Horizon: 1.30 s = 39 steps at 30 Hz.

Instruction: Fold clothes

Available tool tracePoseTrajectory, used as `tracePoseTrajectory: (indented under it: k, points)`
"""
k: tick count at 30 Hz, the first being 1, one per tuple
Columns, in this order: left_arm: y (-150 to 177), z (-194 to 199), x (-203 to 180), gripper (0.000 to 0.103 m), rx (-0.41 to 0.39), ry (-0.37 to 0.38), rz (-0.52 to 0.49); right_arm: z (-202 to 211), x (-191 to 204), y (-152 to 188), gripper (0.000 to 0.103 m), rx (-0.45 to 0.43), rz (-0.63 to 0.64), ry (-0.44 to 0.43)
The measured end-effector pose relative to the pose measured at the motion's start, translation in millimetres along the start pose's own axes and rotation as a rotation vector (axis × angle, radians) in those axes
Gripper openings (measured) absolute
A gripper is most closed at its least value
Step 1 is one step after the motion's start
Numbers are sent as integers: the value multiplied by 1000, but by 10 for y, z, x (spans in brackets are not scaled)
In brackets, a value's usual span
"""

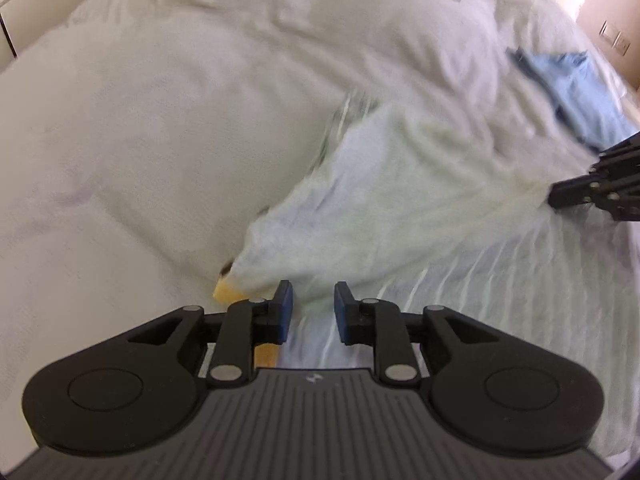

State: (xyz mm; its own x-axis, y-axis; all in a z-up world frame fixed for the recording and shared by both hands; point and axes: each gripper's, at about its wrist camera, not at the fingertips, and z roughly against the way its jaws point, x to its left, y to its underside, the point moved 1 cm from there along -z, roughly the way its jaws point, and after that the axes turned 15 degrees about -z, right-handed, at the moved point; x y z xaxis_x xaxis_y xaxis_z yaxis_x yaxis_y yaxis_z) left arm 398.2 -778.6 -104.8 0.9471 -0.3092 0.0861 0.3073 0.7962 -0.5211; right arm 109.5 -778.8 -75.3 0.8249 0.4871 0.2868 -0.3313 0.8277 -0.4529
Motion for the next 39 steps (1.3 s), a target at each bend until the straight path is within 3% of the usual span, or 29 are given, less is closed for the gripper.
tracePoseTrajectory:
  k: [3, 5, 10, 15, 19, 24, 26, 29, 33, 37, 39]
  points:
    - [-213, 41, -73, 19, -56, 47, -2, 126, -77, -51, 10, -33, -48, 13]
    - [-391, -143, -105, 19, -58, 62, -27, 223, -100, -38, 11, -40, -83, -14]
    - [-836, -601, -185, 19, -61, 101, -90, 190, 1, 143, 13, 20, -54, -77]
    - [-1115, -896, -23, 20, -53, 69, -95, 90, -136, 243, 13, 41, -104, -62]
    - [-1165, -906, 49, 20, -44, 46, -125, 149, -255, 296, 12, 30, -145, -50]
    - [-1165, -594, 76, 18, -81, 9, -132, 272, -423, 417, 12, 24, -228, -28]
    - [-1138, -390, -24, 17, -114, 25, -137, 355, -463, 445, 12, 14, -265, -16]
    - [-1055, -251, -374, 18, -117, 115, -184, 478, -494, 472, 15, -4, -307, -9]
    - [-917, -455, -871, 19, -66, 215, -289, 543, -369, 408, 17, -30, -275, -65]
    - [-945, -765, -934, 16, -40, 174, -298, 331, -292, 277, 16, -34, -205, -91]
    - [-999, -892, -831, 3, -33, 145, -281, 182, -306, 234, 15, -30, -163, -75]
